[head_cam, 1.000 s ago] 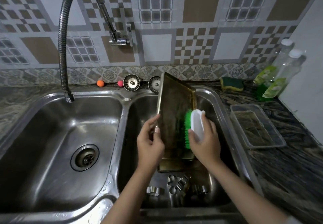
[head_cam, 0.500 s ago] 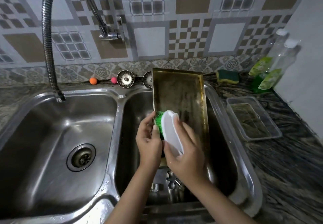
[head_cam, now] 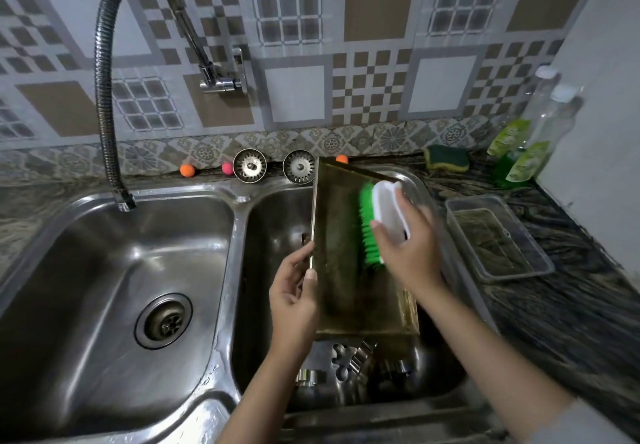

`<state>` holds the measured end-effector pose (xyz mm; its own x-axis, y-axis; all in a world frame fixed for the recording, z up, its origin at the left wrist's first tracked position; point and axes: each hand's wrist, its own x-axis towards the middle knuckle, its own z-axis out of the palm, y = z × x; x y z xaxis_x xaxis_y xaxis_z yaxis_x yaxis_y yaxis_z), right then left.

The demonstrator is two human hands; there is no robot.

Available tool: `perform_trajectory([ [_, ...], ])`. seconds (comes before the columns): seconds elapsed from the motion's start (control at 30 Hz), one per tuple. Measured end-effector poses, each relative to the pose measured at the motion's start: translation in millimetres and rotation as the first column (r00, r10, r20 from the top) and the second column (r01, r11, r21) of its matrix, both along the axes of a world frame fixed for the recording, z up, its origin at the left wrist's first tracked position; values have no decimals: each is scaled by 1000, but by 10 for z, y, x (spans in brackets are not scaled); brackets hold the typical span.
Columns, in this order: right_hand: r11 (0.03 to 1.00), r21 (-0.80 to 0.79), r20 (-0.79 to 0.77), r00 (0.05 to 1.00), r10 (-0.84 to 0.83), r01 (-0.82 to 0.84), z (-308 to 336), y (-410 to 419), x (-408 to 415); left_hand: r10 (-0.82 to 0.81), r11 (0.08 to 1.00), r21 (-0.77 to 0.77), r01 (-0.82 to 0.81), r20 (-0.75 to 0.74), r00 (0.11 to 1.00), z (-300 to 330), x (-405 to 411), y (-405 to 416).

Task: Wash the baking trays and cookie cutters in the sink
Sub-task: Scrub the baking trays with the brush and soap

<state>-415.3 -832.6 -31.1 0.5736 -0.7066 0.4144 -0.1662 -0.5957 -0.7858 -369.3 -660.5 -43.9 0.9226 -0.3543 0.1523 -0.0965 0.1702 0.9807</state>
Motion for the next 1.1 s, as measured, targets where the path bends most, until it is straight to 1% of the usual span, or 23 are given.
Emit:
perform_trajectory([
  [0.03, 1000, -1, -39, 999, -24, 24, 52, -155, 24, 5, 1000, 17, -5, 5, 1000, -20, -7, 33],
  [0.1, 993, -118, -183, 982, -41, 20, 160, -369, 29, 26, 999, 47, -27, 20, 999, -39, 13, 72],
  [0.13, 988, -154, -266, 964, -27, -15, 204, -431, 18, 37, 998, 55, -38, 30, 999, -34, 30, 75],
  [0.17, 988, -137, -332, 943, 20, -69, 244, -457, 9, 42, 997, 57, -44, 36, 998, -25, 40, 69],
  [0.2, 990, -77, -367, 926, 85, -121, 271, -455, 6, 43, 997, 59, -45, 36, 998, -13, 45, 57],
  [0.23, 987, -17, -364, 920, 142, -159, 283, -434, 4, 38, 997, 62, -39, 31, 999, -8, 41, 44],
  [0.27, 983, 42, -334, 925, 180, -176, 272, -414, 0, 34, 997, 65, -35, 25, 999, -13, 32, 33],
  [0.33, 960, 203, -196, 953, 231, -191, 276, -384, -22, 41, 997, 64, -42, 19, 999, -41, 10, 20],
  [0.4, 883, 411, -24, 965, 261, -229, 332, -381, -68, 73, 996, 58, -73, 3, 997, -49, -1, 19],
  [0.43, 815, 519, 60, 962, 265, -257, 391, -379, -103, 88, 995, 55, -87, -6, 996, -50, 3, 25],
  [0.5, 625, 709, 233, 945, 231, -327, 539, -389, -187, 114, 992, 57, -112, -25, 993, -41, 32, 45],
  [0.57, 411, 809, 376, 907, 189, -420, 710, -400, -292, 141, 988, 66, -139, -21, 990, -33, 82, 77],
  [0.6, 354, 820, 410, 894, 182, -449, 769, -416, -342, 155, 986, 70, -154, -12, 988, -36, 113, 90],
  [0.63, 354, 819, 408, 892, 194, -452, 840, -419, -394, 168, 983, 72, -167, -9, 986, -38, 142, 101],
  [0.67, 425, 799, 363, 904, 225, -426, 890, -423, -434, 180, 981, 76, -178, -20, 984, -38, 170, 109],
  [0.7, 547, 743, 286, 921, 264, -387, 922, -422, -463, 189, 980, 77, -185, -38, 981, -37, 192, 112],
  [0.73, 676, 648, 202, 934, 293, -352, 916, -436, -478, 195, 979, 75, -190, -57, 979, -37, 216, 116],
  [0.77, 771, 546, 125, 942, 312, -328, 902, -439, -481, 195, 979, 71, -190, -76, 978, -34, 237, 117],
  [0.8, 821, 479, 60, 945, 322, -311, 871, -438, -472, 198, 979, 71, -192, -89, 976, -34, 257, 116],
  [0.87, 836, 457, -15, 938, 348, -303, 788, -393, -450, 200, 978, 75, -194, -101, 975, -43, 297, 103],
  [0.93, 829, 455, -29, 925, 378, -325, 623, -361, -424, 188, 980, 92, -178, -108, 976, -52, 332, 81],
  [1.0, 803, 475, 51, 923, 382, -359, 490, -301, -386, 161, 983, 107, -149, -115, 980, -58, 356, 60],
  [1.1, 747, 542, 181, 922, 343, -384, 395, -222, -329, 99, 990, 109, -85, -125, 987, -67, 403, 61],
])
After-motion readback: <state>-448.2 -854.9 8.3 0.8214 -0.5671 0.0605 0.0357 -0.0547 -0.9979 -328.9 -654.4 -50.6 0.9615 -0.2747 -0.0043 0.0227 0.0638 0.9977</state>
